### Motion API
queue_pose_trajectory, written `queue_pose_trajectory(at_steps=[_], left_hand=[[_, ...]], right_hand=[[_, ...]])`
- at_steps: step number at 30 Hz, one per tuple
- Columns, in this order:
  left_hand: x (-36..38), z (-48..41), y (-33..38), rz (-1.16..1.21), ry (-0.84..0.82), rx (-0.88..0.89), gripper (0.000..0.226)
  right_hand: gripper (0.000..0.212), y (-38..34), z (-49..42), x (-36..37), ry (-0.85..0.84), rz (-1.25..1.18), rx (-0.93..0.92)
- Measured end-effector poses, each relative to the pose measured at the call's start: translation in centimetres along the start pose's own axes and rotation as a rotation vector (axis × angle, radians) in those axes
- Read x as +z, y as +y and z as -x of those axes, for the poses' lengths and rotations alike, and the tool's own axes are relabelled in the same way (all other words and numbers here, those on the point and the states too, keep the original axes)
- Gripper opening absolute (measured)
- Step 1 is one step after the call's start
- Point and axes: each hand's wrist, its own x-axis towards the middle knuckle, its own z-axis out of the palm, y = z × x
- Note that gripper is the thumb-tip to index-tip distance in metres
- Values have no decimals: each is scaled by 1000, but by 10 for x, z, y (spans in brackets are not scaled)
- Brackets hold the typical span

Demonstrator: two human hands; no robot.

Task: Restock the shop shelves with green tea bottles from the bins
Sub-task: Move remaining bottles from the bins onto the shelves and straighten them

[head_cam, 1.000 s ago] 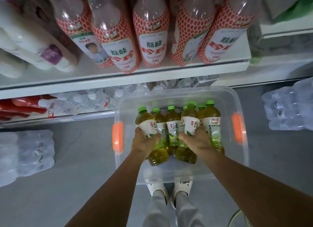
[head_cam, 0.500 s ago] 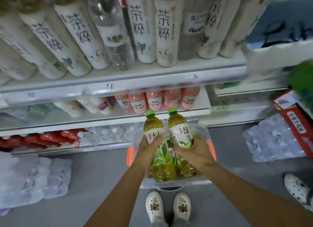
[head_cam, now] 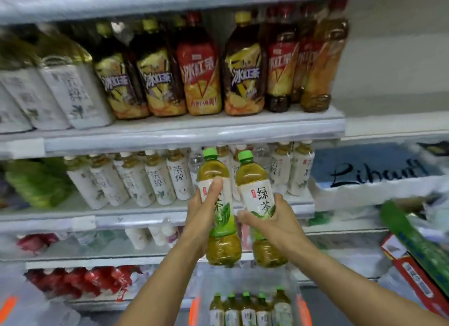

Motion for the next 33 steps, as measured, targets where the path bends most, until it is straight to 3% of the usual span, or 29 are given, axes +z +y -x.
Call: queue_pose_trajectory(at_steps=[6, 13, 18, 22, 25, 28, 30, 33], left_hand=[[4, 7, 98, 5, -37, 222, 76], [0, 1, 201, -24, -133, 430, 61], [-1, -11, 274, -65, -120, 607, 70], [4, -26, 326, -55, -19, 692, 88], [8, -40, 359, 6, -11, 704, 106], [9, -60, 382, 47, -35, 712, 101], [11, -73, 392, 46, -27, 689, 100], [14, -88, 400, 22, -13, 624, 122]], right_hand=[[49, -95, -8, -12, -18, -60, -228], [63, -200, -25, -24, 48, -41, -437], [73, -280, -43, -32, 102, -72, -549], [58, -345, -73, -41, 166, -168, -599], [41, -389, -103, -52, 202, -252, -625], [29, -419, -134, -62, 216, -292, -668], [29, -433, -156, -66, 235, -270, -693], [44, -441, -193, -66, 240, -194, -688]])
